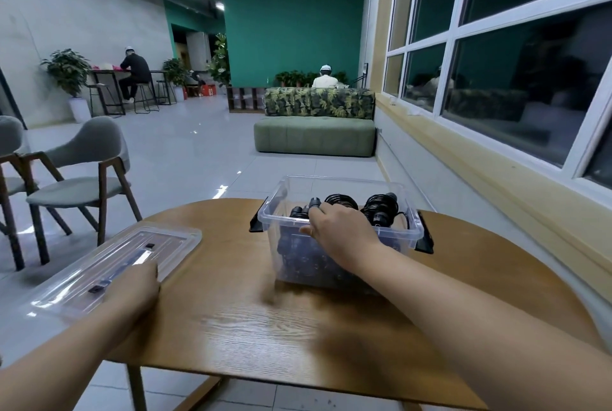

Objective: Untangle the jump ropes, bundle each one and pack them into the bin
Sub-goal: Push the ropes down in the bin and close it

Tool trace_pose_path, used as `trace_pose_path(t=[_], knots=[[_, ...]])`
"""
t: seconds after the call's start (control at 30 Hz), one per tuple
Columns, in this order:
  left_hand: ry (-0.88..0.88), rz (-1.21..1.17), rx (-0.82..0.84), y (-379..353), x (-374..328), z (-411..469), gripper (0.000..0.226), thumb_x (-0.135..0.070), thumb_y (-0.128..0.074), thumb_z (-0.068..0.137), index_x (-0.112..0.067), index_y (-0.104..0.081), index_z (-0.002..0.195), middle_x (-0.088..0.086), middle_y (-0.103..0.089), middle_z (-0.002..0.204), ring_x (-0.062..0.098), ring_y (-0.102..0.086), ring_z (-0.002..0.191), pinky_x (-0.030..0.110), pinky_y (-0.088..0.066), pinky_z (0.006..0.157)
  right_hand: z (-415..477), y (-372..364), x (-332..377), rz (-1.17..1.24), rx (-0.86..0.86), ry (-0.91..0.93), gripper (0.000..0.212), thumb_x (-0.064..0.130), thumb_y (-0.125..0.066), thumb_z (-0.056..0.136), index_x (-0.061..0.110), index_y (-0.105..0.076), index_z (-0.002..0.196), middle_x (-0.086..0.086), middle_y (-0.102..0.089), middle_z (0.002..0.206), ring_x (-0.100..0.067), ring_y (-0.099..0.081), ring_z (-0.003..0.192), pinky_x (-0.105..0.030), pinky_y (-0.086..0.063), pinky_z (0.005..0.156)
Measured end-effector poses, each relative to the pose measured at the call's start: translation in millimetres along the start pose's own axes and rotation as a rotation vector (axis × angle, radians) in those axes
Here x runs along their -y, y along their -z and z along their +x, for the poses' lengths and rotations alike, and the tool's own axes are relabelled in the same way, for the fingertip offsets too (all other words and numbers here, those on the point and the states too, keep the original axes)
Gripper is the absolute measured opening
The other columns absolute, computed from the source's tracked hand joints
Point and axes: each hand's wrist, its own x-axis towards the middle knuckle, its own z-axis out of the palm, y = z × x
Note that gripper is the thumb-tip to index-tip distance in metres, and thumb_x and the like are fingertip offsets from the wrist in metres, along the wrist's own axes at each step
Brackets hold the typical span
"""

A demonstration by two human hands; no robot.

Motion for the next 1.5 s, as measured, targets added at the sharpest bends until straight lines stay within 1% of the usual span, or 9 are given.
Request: trace_pose_path(t=[0.43, 0.63, 0.8, 0.9, 1.0, 1.07, 1.17, 1.33, 1.5], knots=[[-0.283, -0.18, -0.313, 129.8, -78.3, -18.9, 0.021, -0.015, -0.062, 0.101, -0.022, -0.05, 0.086, 0.0, -0.051, 0.086, 0.029, -0.051, 0.077, 0.043, -0.044, 0.065, -15.7, 39.2, 0.5, 0.272, -0.053, -0.129, 0.037, 0.04, -0.061, 0.106, 0.016, -0.056, 0.133, -0.007, -0.062, 0.123, -0.031, -0.062, 0.108, -0.045, -0.055, 0.086], [-0.544, -0.282, -0.556, 208.8, -137.9, -52.2, 0.007, -0.014, -0.07, 0.099, -0.013, -0.064, 0.097, 0.007, -0.061, 0.093, 0.035, -0.059, 0.079, 0.043, -0.048, 0.064, -9.8, 60.9, -23.1, 0.54, -0.054, -0.356, 0.064, 0.05, -0.065, 0.103, 0.02, -0.039, 0.154, -0.004, -0.052, 0.151, -0.026, -0.056, 0.134, -0.049, -0.054, 0.102], [-0.782, -0.281, -0.665, 251.6, -186.8, -83.8, 0.008, -0.015, -0.07, 0.099, -0.014, -0.068, 0.106, 0.006, -0.067, 0.102, 0.028, -0.062, 0.086, 0.045, -0.05, 0.077, -10.8, 72.8, -64.8, 0.764, -0.099, -0.575, 0.113, 0.052, -0.086, 0.087, 0.023, -0.014, 0.168, -0.007, -0.033, 0.171, -0.028, -0.044, 0.15, -0.049, -0.043, 0.118], [-0.866, -0.333, -0.662, 264.2, -215.7, -100.8, 0.01, -0.017, -0.072, 0.097, -0.016, -0.07, 0.106, 0.002, -0.068, 0.105, 0.027, -0.063, 0.092, 0.046, -0.047, 0.081, -18.9, 82.7, -94.1, 0.909, -0.137, -0.648, 0.117, 0.049, -0.089, 0.084, 0.036, -0.01, 0.169, -0.006, -0.03, 0.174, -0.027, -0.039, 0.154, -0.052, -0.04, 0.122], [-0.955, -0.392, -0.617, 268.5, -239.9, -110.4, 0.013, -0.025, -0.068, 0.098, -0.019, -0.07, 0.109, -0.001, -0.067, 0.107, 0.024, -0.064, 0.094, 0.048, -0.051, 0.085, -34.5, 96.7, -115.4, 0.926, -0.191, -0.624, 0.089, 0.057, -0.075, 0.095, 0.039, -0.025, 0.167, 0.0, -0.043, 0.166, -0.024, -0.046, 0.148, -0.051, -0.042, 0.119], [-1.006, -0.459, -0.568, 271.5, -250.5, -113.5, 0.019, -0.034, -0.062, 0.098, -0.022, -0.069, 0.111, -0.002, -0.066, 0.11, 0.022, -0.065, 0.095, 0.053, -0.056, 0.086, -46.2, 104.0, -126.7, 0.883, -0.227, -0.615, 0.079, 0.063, -0.067, 0.097, 0.031, -0.035, 0.162, 0.01, -0.062, 0.134, -0.018, -0.057, 0.128, -0.043, -0.044, 0.111], [-1.031, -0.524, -0.588, 277.7, -262.1, -113.8, 0.029, -0.044, -0.061, 0.098, -0.022, -0.07, 0.115, -0.002, -0.069, 0.115, 0.019, -0.067, 0.101, 0.054, -0.058, 0.087, -60.9, 114.7, -141.4, 0.797, -0.266, -0.625, 0.064, 0.067, -0.059, 0.096, 0.018, -0.054, 0.137, 0.012, -0.058, 0.088, -0.016, -0.057, 0.089, -0.036, -0.043, 0.083], [-0.828, -0.669, -0.629, 276.8, -265.1, -95.9, 0.05, -0.05, -0.071, 0.096, -0.027, -0.058, 0.139, 0.001, -0.063, 0.141, 0.02, -0.06, 0.123, 0.047, -0.051, 0.105, -73.9, 136.4, -163.6, 0.766, -0.338, -0.672, 0.084, 0.087, -0.054, 0.089, 0.01, -0.058, 0.121, -0.019, -0.072, 0.111, -0.042, -0.067, 0.101, -0.055, -0.056, 0.089], [-0.573, -1.062, -0.155, 248.7, -268.7, -83.0, 0.057, -0.057, -0.063, 0.099, -0.035, -0.035, 0.144, 0.006, -0.061, 0.136, 0.022, -0.066, 0.113, 0.045, -0.054, 0.095, -72.4, 142.2, -172.6, 0.897, -0.223, -0.785, 0.064, 0.084, -0.058, 0.087, 0.026, -0.064, 0.113, -0.005, -0.076, 0.105, -0.035, -0.072, 0.098, -0.061, -0.062, 0.089]])
